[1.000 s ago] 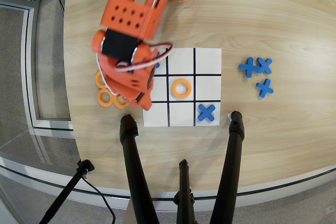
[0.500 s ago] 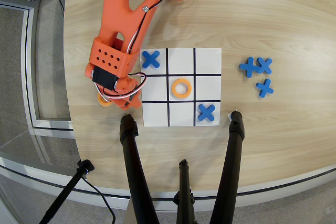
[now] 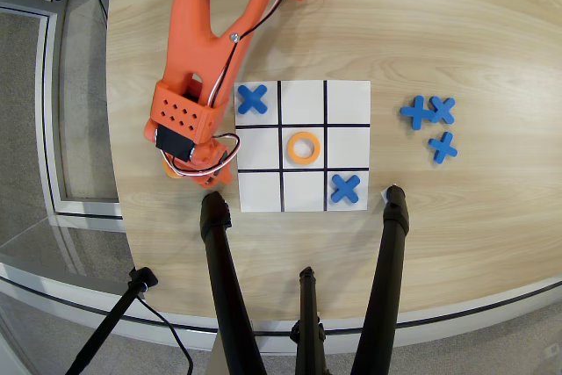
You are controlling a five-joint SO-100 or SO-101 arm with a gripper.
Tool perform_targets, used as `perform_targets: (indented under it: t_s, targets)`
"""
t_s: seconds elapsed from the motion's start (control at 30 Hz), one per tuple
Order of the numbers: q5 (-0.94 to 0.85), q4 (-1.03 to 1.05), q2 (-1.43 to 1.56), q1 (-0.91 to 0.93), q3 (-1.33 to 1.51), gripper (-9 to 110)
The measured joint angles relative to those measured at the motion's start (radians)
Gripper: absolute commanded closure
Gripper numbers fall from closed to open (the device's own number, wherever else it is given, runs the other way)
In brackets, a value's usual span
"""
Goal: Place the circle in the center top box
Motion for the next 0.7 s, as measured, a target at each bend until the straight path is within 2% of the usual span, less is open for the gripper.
perform_targets:
  t_s: [0.7]
  targets:
    - [-0.002, 0.006, -0.064, 0.014, -0.048, 77]
